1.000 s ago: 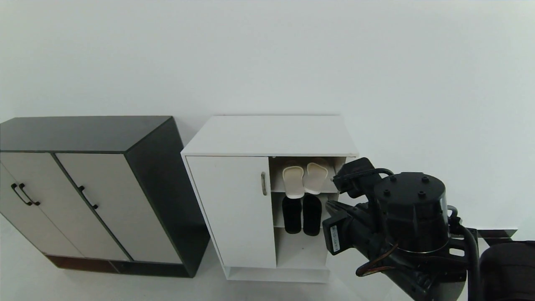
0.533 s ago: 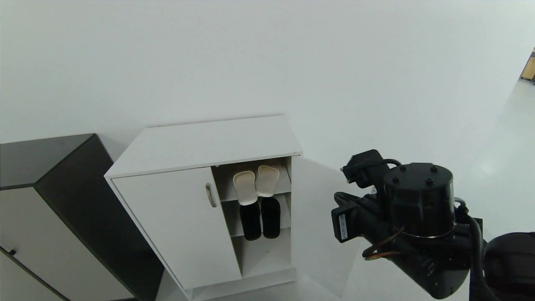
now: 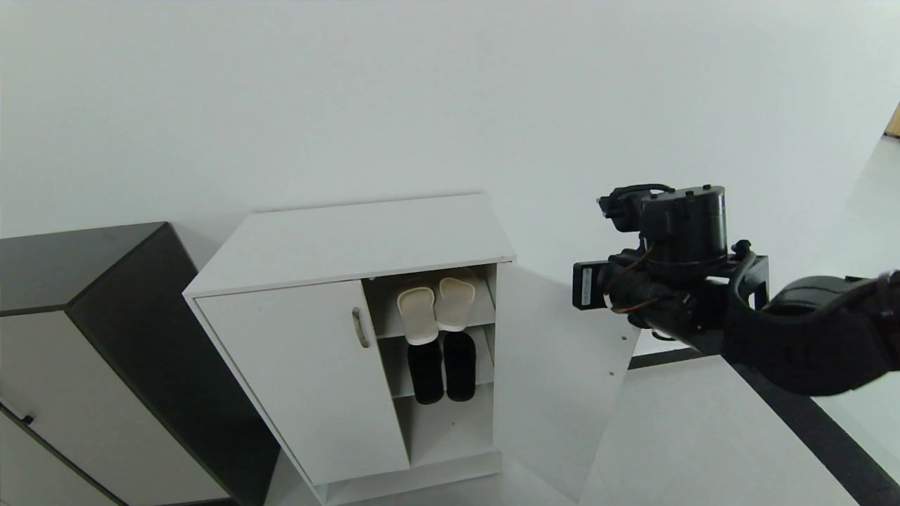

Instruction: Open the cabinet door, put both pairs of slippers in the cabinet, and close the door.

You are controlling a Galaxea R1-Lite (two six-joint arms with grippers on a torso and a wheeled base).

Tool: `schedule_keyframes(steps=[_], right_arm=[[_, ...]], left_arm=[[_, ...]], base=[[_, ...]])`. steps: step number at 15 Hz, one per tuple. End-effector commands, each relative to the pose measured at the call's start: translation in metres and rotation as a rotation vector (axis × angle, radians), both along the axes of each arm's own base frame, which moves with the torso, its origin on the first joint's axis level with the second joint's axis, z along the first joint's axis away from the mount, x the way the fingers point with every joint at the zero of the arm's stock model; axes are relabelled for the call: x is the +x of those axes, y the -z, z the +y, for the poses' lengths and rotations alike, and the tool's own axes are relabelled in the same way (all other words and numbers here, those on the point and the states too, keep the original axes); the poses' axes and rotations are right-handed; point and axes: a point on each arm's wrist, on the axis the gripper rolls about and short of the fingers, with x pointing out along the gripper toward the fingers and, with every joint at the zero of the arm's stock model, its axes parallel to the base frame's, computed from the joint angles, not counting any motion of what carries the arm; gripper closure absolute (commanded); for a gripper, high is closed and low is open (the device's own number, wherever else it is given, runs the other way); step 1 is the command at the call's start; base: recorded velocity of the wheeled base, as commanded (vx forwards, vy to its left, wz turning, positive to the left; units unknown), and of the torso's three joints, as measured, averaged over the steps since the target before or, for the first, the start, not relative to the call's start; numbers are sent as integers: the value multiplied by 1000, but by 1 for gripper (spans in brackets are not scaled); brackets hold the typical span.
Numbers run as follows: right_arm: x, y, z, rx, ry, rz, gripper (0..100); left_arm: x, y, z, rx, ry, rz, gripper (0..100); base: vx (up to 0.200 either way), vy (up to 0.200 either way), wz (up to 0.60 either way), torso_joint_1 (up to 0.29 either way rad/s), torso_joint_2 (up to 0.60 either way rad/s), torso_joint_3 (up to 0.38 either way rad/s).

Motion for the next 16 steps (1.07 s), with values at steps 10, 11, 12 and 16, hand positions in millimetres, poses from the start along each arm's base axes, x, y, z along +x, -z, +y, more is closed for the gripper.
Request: schedule_keyframes(steps=[10, 11, 12, 16], right_arm=[[130, 35, -31, 15, 205, 48, 100], [134, 40, -34, 12, 214, 53, 100], [138, 45, -35, 8, 220, 61, 100], [147, 60, -39, -1, 234, 80, 100]], left_arm=[[0, 0, 0, -2, -1, 0, 100], [0, 0, 0, -2, -1, 0, 100], [0, 0, 0, -2, -1, 0, 100], [0, 0, 0, -2, -1, 0, 100]], base=[[-40, 0, 0, 2, 1, 0], [0, 0, 0, 0, 0, 0], [0, 0, 0, 0, 0, 0], [0, 0, 0, 0, 0, 0]])
